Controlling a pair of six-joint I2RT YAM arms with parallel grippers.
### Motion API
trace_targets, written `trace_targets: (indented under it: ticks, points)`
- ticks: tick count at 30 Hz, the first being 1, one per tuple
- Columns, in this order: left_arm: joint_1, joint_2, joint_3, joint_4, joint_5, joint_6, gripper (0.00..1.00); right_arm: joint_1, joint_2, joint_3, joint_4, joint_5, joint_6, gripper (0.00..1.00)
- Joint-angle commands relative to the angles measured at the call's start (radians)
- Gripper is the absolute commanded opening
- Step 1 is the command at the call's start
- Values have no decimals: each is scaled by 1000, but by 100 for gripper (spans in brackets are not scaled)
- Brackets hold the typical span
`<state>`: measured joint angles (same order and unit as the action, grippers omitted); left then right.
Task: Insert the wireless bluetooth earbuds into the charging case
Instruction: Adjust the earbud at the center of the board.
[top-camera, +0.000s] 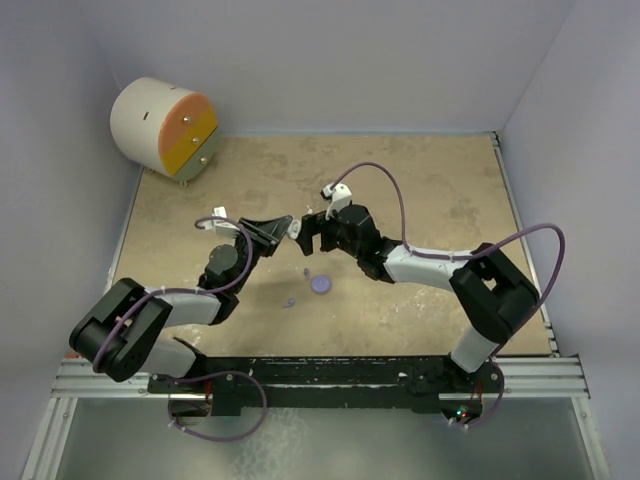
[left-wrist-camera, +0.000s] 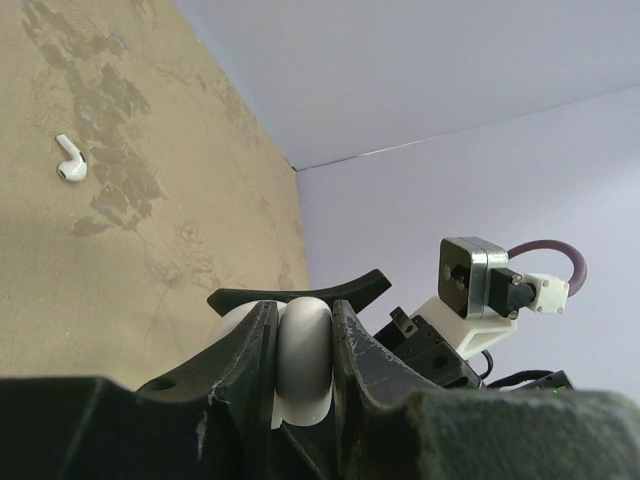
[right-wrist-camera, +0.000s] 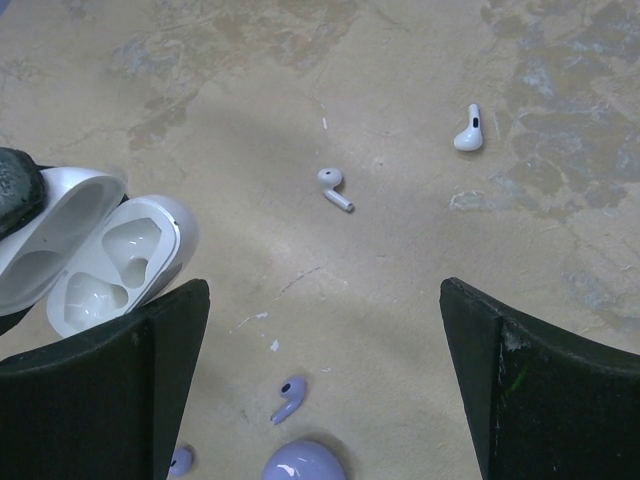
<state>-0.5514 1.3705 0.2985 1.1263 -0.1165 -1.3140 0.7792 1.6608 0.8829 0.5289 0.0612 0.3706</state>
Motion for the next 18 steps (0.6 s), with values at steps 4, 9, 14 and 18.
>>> trace_targets:
  ticks: [4,9,14,18]
  points:
    - [-12,38,-35,137,61,-87,0,16,-4,62,116,-28,2,100]
    - [85,-39,-48,58,52,-98,0,15,-57,10,113,-16,3,100]
    - [201,-162,-53,-90,56,-89,0,15,-102,-24,82,15,-2,100]
    - [260,-232,-48,-190,59,-88,0,16,-89,-9,66,22,-23,100]
